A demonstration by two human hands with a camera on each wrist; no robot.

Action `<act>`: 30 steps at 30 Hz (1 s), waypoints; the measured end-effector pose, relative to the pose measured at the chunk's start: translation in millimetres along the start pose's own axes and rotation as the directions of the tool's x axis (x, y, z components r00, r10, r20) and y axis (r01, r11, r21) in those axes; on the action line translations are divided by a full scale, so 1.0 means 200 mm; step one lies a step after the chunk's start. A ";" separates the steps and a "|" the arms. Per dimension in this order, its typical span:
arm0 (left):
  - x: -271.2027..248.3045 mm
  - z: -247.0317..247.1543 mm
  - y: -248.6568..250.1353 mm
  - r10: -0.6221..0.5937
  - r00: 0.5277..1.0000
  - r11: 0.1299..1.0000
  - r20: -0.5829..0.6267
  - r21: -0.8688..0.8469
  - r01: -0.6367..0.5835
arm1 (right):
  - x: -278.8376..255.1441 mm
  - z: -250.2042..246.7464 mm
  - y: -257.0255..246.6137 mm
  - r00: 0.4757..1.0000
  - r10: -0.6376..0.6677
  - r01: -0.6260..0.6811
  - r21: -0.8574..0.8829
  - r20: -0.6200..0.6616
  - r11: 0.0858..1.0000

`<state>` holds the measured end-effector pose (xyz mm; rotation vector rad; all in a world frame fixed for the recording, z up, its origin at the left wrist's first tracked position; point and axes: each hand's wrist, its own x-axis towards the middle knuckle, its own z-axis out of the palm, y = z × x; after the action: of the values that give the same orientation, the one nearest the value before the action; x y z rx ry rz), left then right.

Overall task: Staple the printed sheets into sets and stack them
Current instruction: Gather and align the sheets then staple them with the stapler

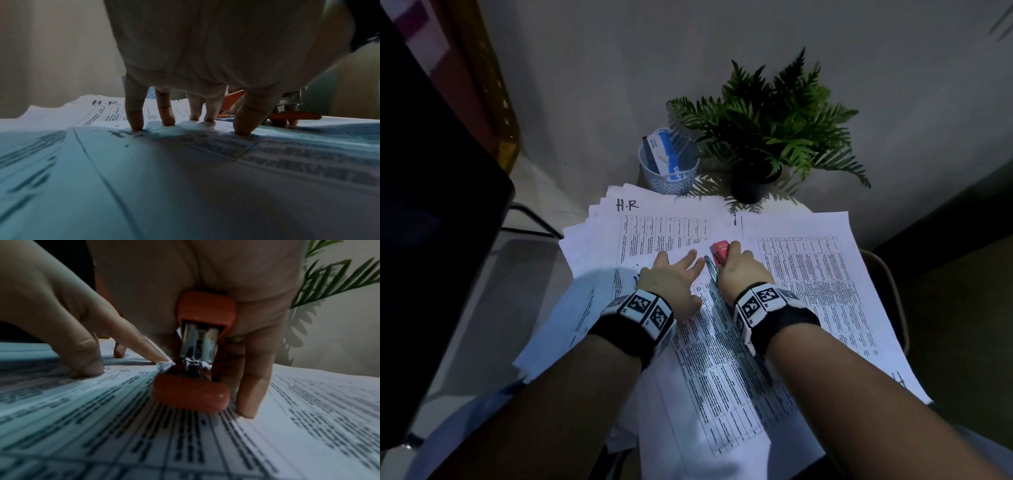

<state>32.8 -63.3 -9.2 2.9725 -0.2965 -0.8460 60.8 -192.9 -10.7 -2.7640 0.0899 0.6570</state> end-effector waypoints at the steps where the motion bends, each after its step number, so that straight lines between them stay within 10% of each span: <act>1: 0.00 0.00 0.00 -0.002 1.000 1.000 0.005 0.001 0.002 | 0.00 0.00 0.00 1.000 -0.003 0.003 -0.003 -0.006 1.000; 30: 0.02 -0.02 0.02 -0.022 0.998 1.000 0.058 0.023 0.020 | 0.06 -0.02 0.08 0.998 -0.065 0.065 0.027 -0.021 0.997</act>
<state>37.5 -68.2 -7.1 2.9805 -0.2787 -0.9386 71.7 -208.7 -17.0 -2.7344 0.0130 0.6068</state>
